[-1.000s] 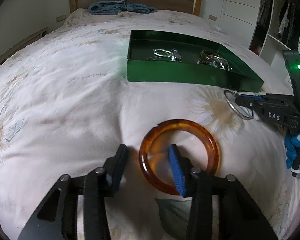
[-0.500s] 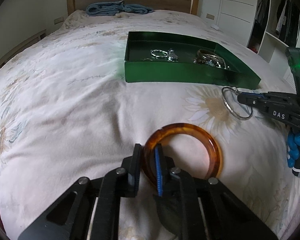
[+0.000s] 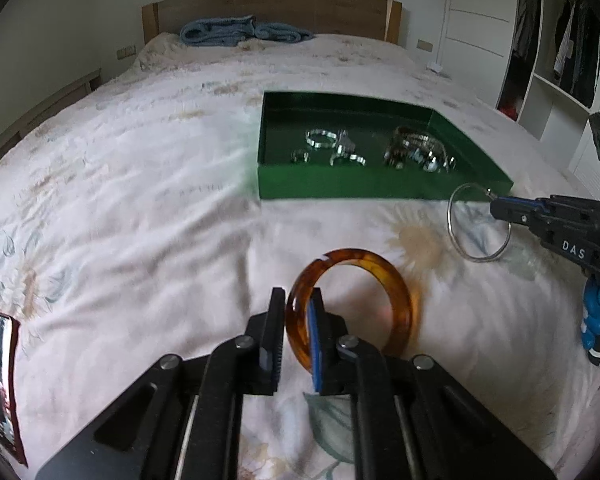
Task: Organize jewelry
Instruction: 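Carry the amber bangle and silver hoop into the green tray and open both grippers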
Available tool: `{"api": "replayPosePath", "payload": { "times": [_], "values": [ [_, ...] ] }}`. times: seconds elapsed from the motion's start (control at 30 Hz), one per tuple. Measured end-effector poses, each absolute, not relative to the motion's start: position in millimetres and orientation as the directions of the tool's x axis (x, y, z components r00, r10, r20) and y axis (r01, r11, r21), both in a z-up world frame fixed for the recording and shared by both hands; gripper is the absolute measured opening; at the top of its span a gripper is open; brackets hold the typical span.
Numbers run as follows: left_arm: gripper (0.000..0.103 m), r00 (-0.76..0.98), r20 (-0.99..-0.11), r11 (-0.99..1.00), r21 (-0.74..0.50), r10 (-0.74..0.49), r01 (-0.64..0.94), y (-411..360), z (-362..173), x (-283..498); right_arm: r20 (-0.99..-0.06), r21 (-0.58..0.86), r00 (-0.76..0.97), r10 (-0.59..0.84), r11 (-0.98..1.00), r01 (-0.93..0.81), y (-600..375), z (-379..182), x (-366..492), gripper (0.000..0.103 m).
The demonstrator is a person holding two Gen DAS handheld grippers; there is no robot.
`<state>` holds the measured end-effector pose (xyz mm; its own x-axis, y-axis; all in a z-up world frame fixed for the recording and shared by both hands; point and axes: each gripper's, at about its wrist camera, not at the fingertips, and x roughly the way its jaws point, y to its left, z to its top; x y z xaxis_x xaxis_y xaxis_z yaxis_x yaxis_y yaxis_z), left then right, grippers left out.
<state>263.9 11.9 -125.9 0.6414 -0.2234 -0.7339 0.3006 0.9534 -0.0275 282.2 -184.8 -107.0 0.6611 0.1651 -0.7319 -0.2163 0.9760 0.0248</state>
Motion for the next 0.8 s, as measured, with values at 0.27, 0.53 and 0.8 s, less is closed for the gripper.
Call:
{"api": "replayPosePath", "payload": {
  "times": [0.27, 0.53, 0.8],
  "values": [
    [0.010, 0.684, -0.686, 0.956, -0.058, -0.249, 0.289, 5, -91, 276, -0.679, 0.011, 0.719, 0.152, 0.980, -0.197, -196, -76, 283, 0.007],
    [0.010, 0.728, -0.638, 0.965, -0.100, -0.250, 0.244, -15, -57, 338, -0.594, 0.033, 0.796, 0.116, 0.992, -0.120, -212, -46, 323, 0.007],
    [0.010, 0.702, -0.675, 0.970, -0.091, -0.227, 0.226, -42, -78, 394, -0.593, 0.077, 0.798, 0.106, 0.994, -0.075, -216, -60, 373, 0.007]
  ]
}}
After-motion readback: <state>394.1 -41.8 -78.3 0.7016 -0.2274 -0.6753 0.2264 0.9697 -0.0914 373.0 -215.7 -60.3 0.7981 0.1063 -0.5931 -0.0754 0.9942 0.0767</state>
